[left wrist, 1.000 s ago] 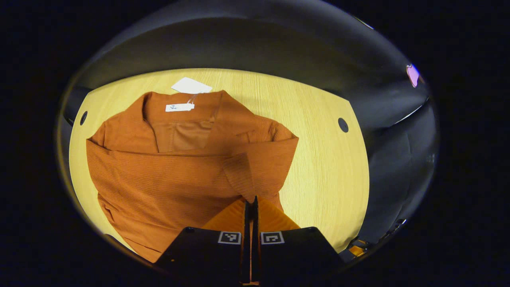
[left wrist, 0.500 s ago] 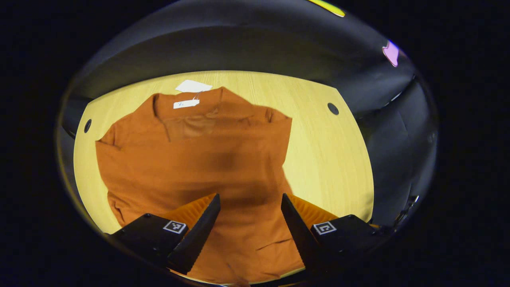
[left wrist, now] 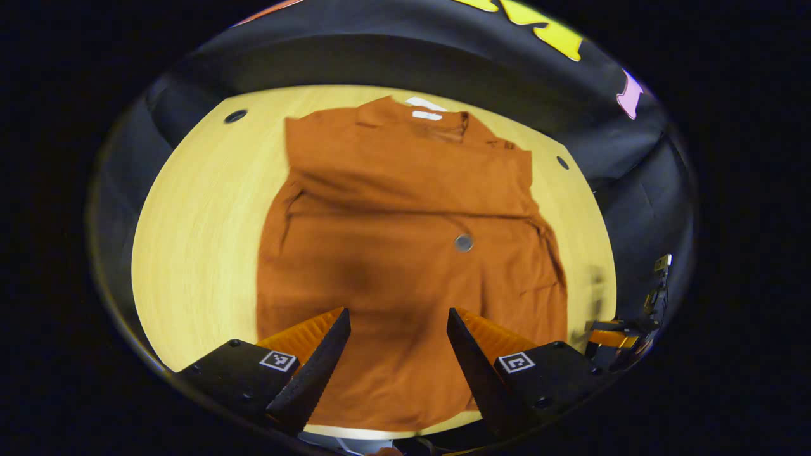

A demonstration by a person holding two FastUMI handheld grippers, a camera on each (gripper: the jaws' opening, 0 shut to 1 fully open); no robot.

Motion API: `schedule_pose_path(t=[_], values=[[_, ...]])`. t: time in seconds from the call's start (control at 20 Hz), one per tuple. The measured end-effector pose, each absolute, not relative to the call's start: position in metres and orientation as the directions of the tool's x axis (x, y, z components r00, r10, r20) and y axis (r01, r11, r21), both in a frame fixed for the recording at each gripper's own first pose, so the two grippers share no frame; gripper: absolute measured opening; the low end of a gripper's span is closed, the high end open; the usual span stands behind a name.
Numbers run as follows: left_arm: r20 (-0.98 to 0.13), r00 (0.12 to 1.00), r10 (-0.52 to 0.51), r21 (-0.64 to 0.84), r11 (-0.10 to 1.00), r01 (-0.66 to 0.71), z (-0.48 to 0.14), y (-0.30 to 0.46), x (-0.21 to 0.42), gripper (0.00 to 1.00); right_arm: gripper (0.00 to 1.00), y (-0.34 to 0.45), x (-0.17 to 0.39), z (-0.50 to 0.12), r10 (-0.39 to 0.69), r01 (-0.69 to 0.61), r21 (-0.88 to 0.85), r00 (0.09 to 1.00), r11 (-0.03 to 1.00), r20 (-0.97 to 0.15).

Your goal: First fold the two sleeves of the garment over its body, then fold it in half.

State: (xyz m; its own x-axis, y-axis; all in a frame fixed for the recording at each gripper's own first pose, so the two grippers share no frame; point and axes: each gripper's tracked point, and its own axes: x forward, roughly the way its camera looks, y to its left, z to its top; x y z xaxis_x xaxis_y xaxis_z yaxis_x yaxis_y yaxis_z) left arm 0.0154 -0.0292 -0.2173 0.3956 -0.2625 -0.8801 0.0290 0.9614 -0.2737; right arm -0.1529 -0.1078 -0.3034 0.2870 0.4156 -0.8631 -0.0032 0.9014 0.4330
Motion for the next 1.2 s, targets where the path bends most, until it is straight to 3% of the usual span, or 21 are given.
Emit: schedule_pose_path(t=[0.25, 0.3, 0.4, 0.55, 0.65, 0.9, 0.95, 1.0, 1.05, 1.2], values=[[-0.907, 0.269, -0.323, -0.339, 0.941, -0.016, -0.216, 0.011, -0.038, 0.99, 0.94, -0.074, -0.163, -0.306, 0.484, -0.006, 0.493, 0.198, 0.870, -0.852], [-0.902, 0.251, -0.351, -0.369, 0.929, -0.029, -0.210, 0.014, -0.041, 0.99, 0.98, -0.071, -0.163, -0.305, 0.499, -0.005, 0.507, 0.182, 0.862, -0.847], [-0.865, 0.215, -0.453, -0.477, 0.876, -0.076, -0.212, 0.041, -0.077, 1.00, 0.94, -0.066, -0.172, -0.301, 0.547, 0.010, 0.553, 0.132, 0.833, -0.826], [-0.818, 0.151, -0.555, -0.571, 0.815, -0.097, -0.178, 0.034, -0.081, 0.98, 0.98, -0.069, -0.186, -0.303, 0.625, 0.067, 0.626, 0.037, 0.777, -0.780], [-0.807, 0.119, -0.578, -0.588, 0.806, -0.070, -0.193, 0.045, -0.084, 0.98, 0.94, -0.073, -0.191, -0.301, 0.665, 0.095, 0.662, 0.000, 0.744, -0.747], [-0.787, 0.079, -0.612, -0.616, 0.787, -0.043, -0.188, 0.054, -0.079, 0.97, 0.98, -0.075, -0.210, -0.302, 0.666, 0.057, 0.664, -0.096, 0.745, -0.739], [-0.779, 0.072, -0.623, -0.626, 0.778, -0.049, -0.185, 0.050, -0.078, 0.97, 0.94, -0.072, -0.212, -0.303, 0.670, 0.056, 0.668, -0.110, 0.742, -0.734], [-0.779, 0.064, -0.624, -0.627, 0.778, -0.037, -0.186, 0.048, -0.079, 0.97, 0.98, -0.067, -0.211, -0.304, 0.684, 0.069, 0.681, -0.115, 0.729, -0.720], [-0.773, 0.043, -0.633, -0.634, 0.773, -0.023, -0.186, 0.045, -0.086, 0.96, 0.94, -0.062, -0.210, -0.303, 0.698, 0.084, 0.694, -0.118, 0.715, -0.706], [-0.753, 0.002, -0.658, -0.658, 0.753, 0.001, -0.186, 0.025, -0.100, 0.85, 0.86, -0.054, -0.208, -0.309, 0.710, 0.115, 0.700, -0.129, 0.704, -0.692]])
